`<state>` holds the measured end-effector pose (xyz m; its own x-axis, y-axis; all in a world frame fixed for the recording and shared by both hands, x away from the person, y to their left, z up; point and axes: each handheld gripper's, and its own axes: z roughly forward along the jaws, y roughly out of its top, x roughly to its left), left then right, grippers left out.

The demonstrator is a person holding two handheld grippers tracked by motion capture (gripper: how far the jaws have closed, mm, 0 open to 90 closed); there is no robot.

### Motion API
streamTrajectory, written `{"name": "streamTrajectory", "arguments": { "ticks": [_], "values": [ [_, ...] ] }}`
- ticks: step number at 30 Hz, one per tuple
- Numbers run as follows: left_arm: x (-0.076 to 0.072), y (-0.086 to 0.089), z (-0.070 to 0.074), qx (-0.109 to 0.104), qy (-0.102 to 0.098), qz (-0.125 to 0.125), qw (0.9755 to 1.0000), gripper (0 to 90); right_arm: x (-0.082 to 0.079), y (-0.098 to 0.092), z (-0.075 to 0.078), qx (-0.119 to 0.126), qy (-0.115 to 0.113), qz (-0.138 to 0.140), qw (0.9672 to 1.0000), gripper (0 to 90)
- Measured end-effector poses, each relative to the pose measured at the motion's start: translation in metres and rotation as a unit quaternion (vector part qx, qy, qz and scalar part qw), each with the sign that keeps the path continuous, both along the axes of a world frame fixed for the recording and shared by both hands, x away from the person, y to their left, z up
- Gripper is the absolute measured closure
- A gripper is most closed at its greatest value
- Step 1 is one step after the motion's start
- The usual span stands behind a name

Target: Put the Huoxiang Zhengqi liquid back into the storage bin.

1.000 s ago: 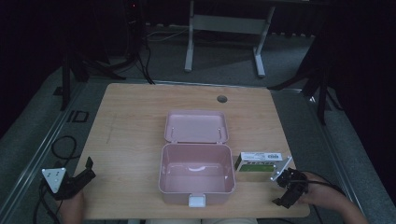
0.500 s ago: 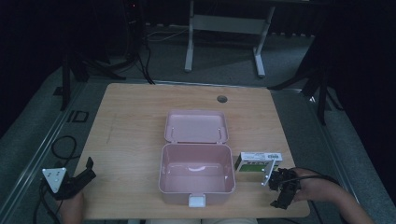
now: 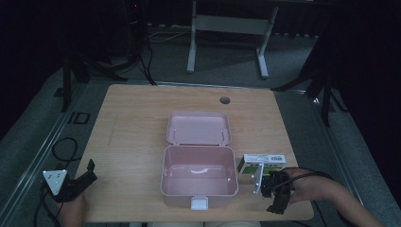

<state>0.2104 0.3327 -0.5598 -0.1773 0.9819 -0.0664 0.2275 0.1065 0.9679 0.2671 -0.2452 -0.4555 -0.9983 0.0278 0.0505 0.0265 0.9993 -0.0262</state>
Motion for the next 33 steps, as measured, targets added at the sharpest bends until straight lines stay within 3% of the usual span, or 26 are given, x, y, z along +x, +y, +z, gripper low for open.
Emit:
{"name": "streamTrajectory", "arguments": {
  "ticks": [4, 13, 19, 22, 33],
  "values": [
    [0.000, 0.000, 0.000, 0.002, 0.003, -0.001, 1.0000, 2.1, 0.001, 0.003, 0.009, 0.002, -0.002, 0.010, 0.9999, 25.6],
    [0.001, -0.001, 0.000, 0.002, 0.005, -0.004, 1.0000, 2.1, 0.016, 0.006, 0.041, 0.003, -0.037, 0.017, 0.9992, 25.7],
    [0.001, -0.001, 0.000, 0.002, 0.006, -0.006, 1.0000, 2.1, 0.035, 0.006, 0.058, -0.003, -0.047, 0.017, 0.9987, 29.3],
    [0.001, 0.000, 0.000, -0.001, 0.005, -0.005, 1.0000, 2.1, 0.049, 0.005, 0.065, 0.009, -0.050, 0.009, 0.9986, 29.9],
    [0.001, 0.000, 0.000, -0.003, 0.004, -0.009, 0.9999, 2.1, 0.083, 0.003, 0.066, -0.004, -0.079, 0.004, 0.9968, 33.9]
  ]
}}
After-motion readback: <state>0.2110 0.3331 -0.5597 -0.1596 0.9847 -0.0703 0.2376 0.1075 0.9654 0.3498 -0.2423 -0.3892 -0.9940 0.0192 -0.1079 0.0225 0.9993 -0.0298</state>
